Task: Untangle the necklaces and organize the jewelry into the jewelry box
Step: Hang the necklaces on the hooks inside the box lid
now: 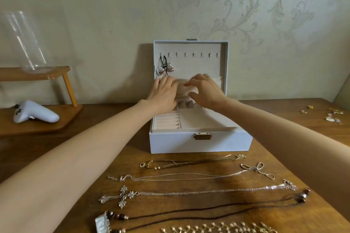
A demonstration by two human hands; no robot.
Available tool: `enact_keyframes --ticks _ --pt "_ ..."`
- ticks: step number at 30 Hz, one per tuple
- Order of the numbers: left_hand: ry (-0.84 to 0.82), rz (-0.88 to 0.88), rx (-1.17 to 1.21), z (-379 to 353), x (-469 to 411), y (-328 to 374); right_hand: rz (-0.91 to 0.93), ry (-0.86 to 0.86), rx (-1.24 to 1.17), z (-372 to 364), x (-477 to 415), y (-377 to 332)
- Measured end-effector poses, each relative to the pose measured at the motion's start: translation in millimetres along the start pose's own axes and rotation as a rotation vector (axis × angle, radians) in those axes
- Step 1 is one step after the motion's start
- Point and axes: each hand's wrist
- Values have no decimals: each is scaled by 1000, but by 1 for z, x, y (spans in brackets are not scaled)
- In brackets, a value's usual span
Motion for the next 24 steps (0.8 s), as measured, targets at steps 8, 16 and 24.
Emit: enact_keyframes --ticks 8,16,24 --pt "52 134 305 35 73 28 81 -67 -53 42 68 -35" --pt "63 139 469 86 153 61 83 12 -207 82 161 -67" --pt "-195 -38 673 123 232 104 169 -264 -416 116 251 -89"
Point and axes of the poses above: each hand's wrist, its own x-axis away from the middle knuckle, its own z-axis out of the back of the hand, y = z × x, and after that the axes turned 10 degrees about y, right-handed
